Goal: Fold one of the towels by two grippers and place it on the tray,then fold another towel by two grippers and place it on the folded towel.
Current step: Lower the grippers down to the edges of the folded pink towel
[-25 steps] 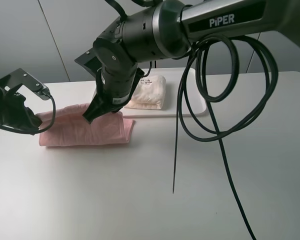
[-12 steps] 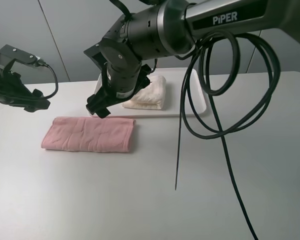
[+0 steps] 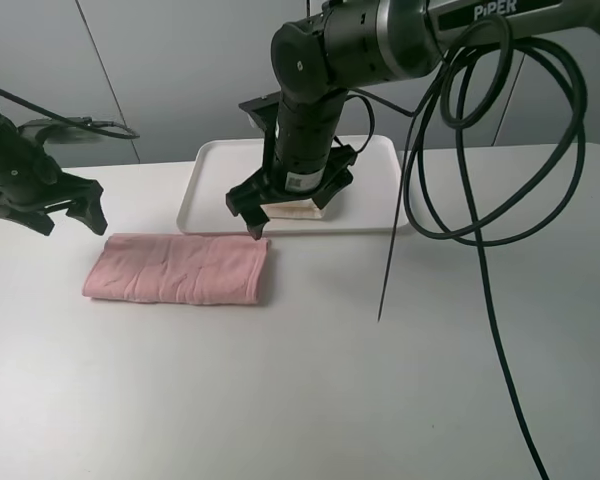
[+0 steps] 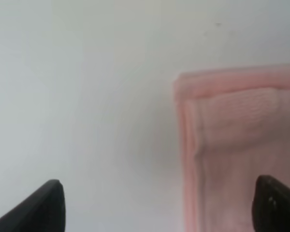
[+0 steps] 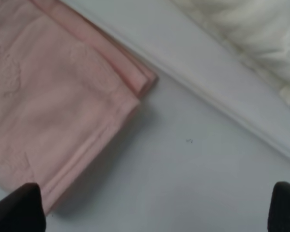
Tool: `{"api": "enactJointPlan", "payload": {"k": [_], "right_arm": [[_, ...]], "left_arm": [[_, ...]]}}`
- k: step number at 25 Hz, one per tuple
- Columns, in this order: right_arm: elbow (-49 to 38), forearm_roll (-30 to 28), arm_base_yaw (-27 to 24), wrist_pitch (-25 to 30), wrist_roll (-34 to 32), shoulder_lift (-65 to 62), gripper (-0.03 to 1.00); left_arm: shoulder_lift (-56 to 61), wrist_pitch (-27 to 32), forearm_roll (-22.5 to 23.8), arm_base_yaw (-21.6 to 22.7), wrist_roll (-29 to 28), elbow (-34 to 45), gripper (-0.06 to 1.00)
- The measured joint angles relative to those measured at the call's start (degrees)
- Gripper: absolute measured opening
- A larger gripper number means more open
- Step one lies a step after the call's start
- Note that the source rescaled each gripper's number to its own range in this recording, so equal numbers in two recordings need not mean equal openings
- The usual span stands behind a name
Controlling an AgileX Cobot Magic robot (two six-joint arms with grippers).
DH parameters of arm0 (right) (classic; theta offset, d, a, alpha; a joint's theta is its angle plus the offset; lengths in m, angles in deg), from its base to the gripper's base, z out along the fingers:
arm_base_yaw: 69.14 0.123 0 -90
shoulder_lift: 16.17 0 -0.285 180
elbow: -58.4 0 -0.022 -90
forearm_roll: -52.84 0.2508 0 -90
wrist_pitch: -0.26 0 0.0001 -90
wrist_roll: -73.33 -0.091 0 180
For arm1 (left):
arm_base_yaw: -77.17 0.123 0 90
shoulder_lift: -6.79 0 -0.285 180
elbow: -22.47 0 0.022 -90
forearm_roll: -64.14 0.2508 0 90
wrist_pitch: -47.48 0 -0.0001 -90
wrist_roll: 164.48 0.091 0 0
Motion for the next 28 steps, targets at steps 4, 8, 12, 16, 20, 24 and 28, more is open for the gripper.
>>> {"api": "enactJointPlan", "payload": {"k": [4,8,12,16,20,24,28], "right_arm": [[0.0,1.4,0.0,-0.6,0.2,0.0,1.0],[0.0,1.5,0.0,-1.0,0.2,0.0,1.0],[0.0,1.9,0.0,-1.0,0.2,0.0,1.0],[0.0,1.9,0.0,-1.0,0.2,0.0,1.0],[0.0,1.9,0.0,-1.0,0.2,0.0,1.0],[0.0,1.9,0.0,-1.0,0.7,0.0,1.0],[0.0,1.9,0.0,-1.0,0.8,0.0,1.0]], "left_arm": [[-1.2,2.4,1.7,0.0,-2.3,-0.3,0.99],[-2.6,2.8,1.9,0.0,-2.8,-0.4,0.99],[-3.9,2.8,6.1,-0.9,-5.5,-0.4,0.99],[-5.6,2.8,9.5,-1.5,-8.0,-0.4,0.99],[-7.4,3.2,9.8,-1.6,-8.5,-0.4,0.99],[-7.8,3.2,9.8,-1.6,-8.5,-0.6,0.99],[-7.9,3.2,10.0,-1.6,-8.6,-0.8,0.99]]}}
